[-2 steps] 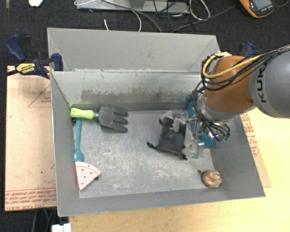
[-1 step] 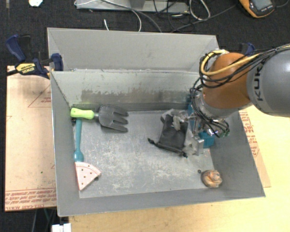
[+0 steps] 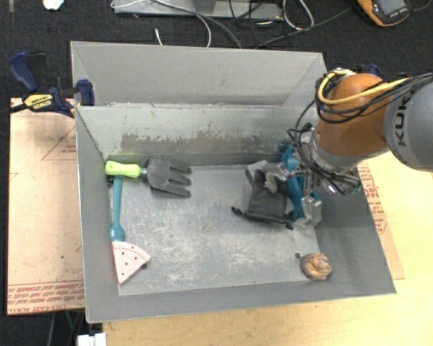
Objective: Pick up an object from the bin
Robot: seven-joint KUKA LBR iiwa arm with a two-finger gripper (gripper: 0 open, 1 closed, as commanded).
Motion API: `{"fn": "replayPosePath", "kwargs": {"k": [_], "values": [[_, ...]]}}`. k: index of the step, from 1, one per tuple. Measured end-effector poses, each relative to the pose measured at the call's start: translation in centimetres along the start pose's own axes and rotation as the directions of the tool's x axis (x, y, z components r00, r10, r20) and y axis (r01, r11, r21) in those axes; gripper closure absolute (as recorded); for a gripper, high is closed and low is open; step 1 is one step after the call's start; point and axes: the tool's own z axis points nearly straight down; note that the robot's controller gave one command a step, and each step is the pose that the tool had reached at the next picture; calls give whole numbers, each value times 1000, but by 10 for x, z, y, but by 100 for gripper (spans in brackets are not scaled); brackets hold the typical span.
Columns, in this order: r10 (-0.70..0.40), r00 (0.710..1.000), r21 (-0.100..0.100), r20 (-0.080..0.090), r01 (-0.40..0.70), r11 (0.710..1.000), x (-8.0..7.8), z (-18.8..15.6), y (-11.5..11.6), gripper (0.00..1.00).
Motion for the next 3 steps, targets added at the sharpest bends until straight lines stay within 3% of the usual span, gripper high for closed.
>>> {"fn": "replayPosePath", "kwargs": {"k": [1,2,3], "values": [[188,982,10,-6,-188,982,-30,3,47,100],[189,982,9,-6,-189,982,-30,3,47,100],[206,978,3,-17,-206,979,-33,-58,52,100]]}}
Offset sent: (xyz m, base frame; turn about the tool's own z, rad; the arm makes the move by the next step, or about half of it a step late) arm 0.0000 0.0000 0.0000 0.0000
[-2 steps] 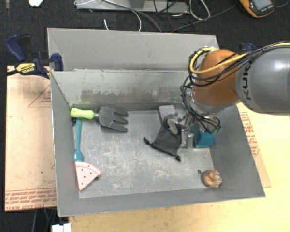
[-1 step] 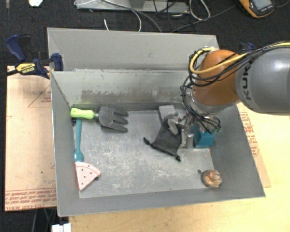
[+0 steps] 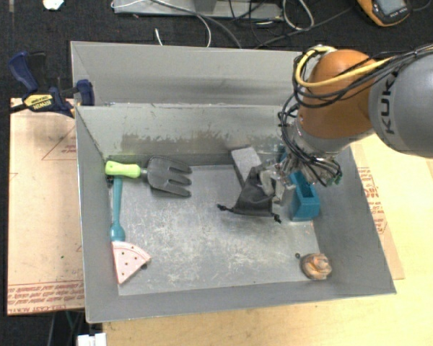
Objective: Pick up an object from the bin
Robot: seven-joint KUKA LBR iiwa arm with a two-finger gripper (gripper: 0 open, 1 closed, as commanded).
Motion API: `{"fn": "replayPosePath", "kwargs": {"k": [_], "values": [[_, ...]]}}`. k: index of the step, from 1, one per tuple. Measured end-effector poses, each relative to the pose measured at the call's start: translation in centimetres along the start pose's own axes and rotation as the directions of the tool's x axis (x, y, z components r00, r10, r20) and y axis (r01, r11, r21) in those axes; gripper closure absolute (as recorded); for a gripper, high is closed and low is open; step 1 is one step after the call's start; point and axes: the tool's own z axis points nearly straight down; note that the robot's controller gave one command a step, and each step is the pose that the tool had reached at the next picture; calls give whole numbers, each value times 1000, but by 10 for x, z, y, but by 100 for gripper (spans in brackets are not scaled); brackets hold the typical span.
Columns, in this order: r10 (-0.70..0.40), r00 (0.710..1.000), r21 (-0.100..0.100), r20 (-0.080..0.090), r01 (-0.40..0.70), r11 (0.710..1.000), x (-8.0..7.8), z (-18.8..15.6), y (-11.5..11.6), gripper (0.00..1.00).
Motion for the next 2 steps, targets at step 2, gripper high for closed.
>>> {"fn": "replayPosePath", "kwargs": {"k": [2], "values": [[-79,997,-2,-1,79,997,2,-134,3,100]]}}
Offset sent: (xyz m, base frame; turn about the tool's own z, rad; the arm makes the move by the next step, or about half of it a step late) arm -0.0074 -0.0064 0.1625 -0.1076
